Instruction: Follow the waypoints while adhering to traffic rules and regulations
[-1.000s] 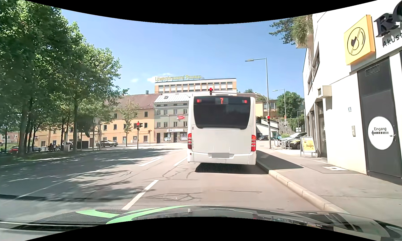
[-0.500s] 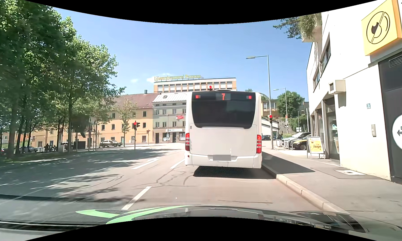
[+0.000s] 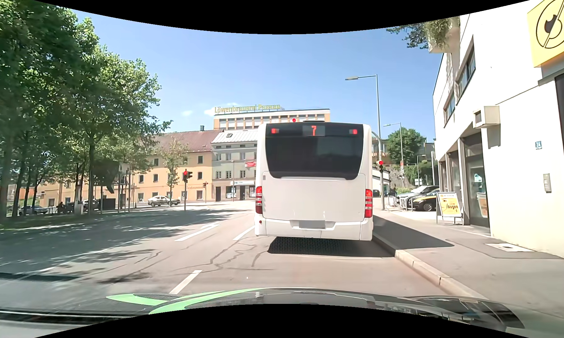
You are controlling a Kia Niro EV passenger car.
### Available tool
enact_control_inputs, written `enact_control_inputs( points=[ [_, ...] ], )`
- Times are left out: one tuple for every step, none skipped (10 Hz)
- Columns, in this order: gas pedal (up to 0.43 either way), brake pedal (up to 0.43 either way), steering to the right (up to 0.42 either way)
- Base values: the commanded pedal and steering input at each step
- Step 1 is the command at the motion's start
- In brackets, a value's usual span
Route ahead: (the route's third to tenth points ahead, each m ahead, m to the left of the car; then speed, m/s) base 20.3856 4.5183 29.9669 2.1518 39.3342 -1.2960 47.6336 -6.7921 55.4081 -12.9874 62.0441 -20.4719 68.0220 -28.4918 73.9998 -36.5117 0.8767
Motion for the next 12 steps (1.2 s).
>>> enact_control_inputs(
  points=[
    [0.000, 0.079, 0.038],
    [0.000, 0.079, 0.036],
    [0.000, 0.079, 0.035],
    [0.000, 0.079, 0.034],
    [0.000, 0.091, 0.034],
    [0.000, 0.104, 0.034],
    [0.000, 0.122, 0.034],
    [0.000, 0.128, 0.034],
    [0.000, 0.134, 0.034],
    [0.000, 0.146, 0.034],
    [0.000, 0.159, 0.034],
    [0.000, 0.165, 0.034]
  ],
)
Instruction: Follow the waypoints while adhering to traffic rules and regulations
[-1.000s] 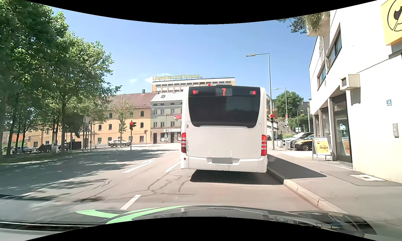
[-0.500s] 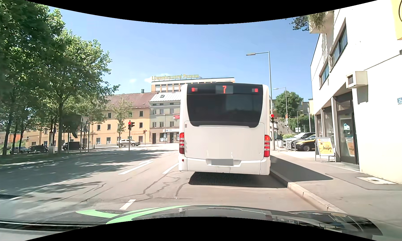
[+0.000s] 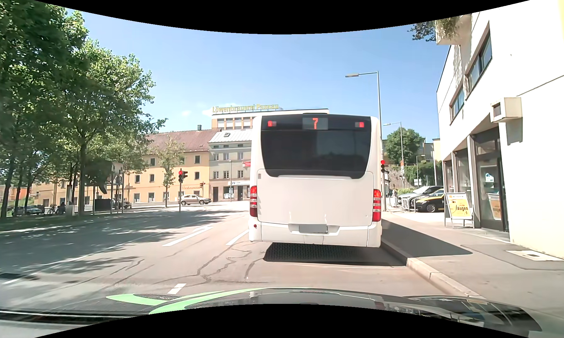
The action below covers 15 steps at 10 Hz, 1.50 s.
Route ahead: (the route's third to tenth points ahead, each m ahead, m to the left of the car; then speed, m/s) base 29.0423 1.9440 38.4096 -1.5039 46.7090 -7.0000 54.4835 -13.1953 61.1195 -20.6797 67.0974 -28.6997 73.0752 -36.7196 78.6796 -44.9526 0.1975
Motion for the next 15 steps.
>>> enact_control_inputs(
  points=[
    [0.000, 0.171, 0.034],
    [0.000, 0.183, 0.035],
    [0.000, 0.183, 0.034],
    [0.000, 0.189, 0.034],
    [0.000, 0.195, 0.034],
    [0.000, 0.207, 0.033],
    [0.000, 0.226, 0.031],
    [0.000, 0.232, 0.031],
    [0.000, 0.238, 0.031],
    [0.000, 0.244, 0.031],
    [0.000, 0.250, 0.031],
    [0.000, 0.256, 0.031],
    [0.000, 0.256, 0.032],
    [0.000, 0.256, 0.031],
    [0.000, 0.256, 0.032]
  ],
)
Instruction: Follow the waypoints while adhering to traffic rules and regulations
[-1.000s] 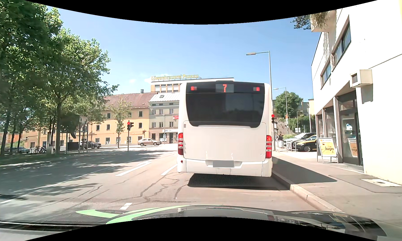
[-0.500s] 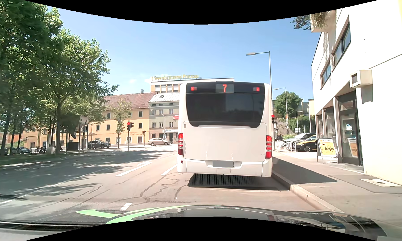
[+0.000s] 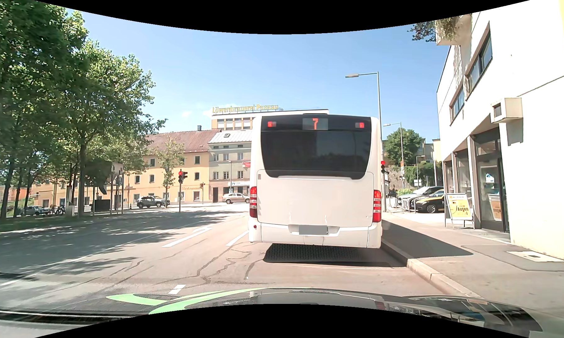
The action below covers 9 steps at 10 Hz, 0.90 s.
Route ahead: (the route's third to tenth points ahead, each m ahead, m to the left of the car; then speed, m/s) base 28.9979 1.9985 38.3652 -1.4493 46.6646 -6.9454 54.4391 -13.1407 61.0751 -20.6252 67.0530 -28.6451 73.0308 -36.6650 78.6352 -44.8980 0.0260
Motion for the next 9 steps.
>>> enact_control_inputs(
  points=[
    [0.000, 0.256, 0.032],
    [0.000, 0.256, 0.032],
    [0.000, 0.256, 0.031],
    [0.000, 0.256, 0.032],
    [0.000, 0.256, 0.032],
    [0.000, 0.262, 0.032],
    [0.000, 0.256, 0.032],
    [0.000, 0.262, 0.032],
    [0.000, 0.262, 0.032]
  ],
)
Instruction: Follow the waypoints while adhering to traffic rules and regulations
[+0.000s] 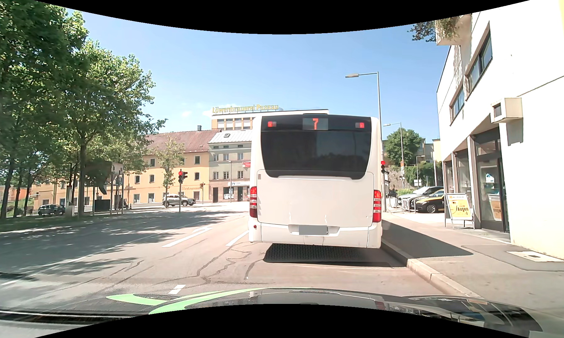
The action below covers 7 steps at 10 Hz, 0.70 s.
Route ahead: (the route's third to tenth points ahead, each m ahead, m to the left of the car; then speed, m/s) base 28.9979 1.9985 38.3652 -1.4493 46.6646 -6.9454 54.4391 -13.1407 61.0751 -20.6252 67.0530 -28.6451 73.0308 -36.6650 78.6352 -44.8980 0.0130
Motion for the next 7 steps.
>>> enact_control_inputs(
  points=[
    [0.000, 0.262, 0.031],
    [0.000, 0.262, 0.032],
    [0.000, 0.262, 0.032],
    [0.000, 0.268, 0.032],
    [0.000, 0.268, 0.032],
    [0.000, 0.268, 0.032],
    [0.000, 0.268, 0.032]
  ],
)
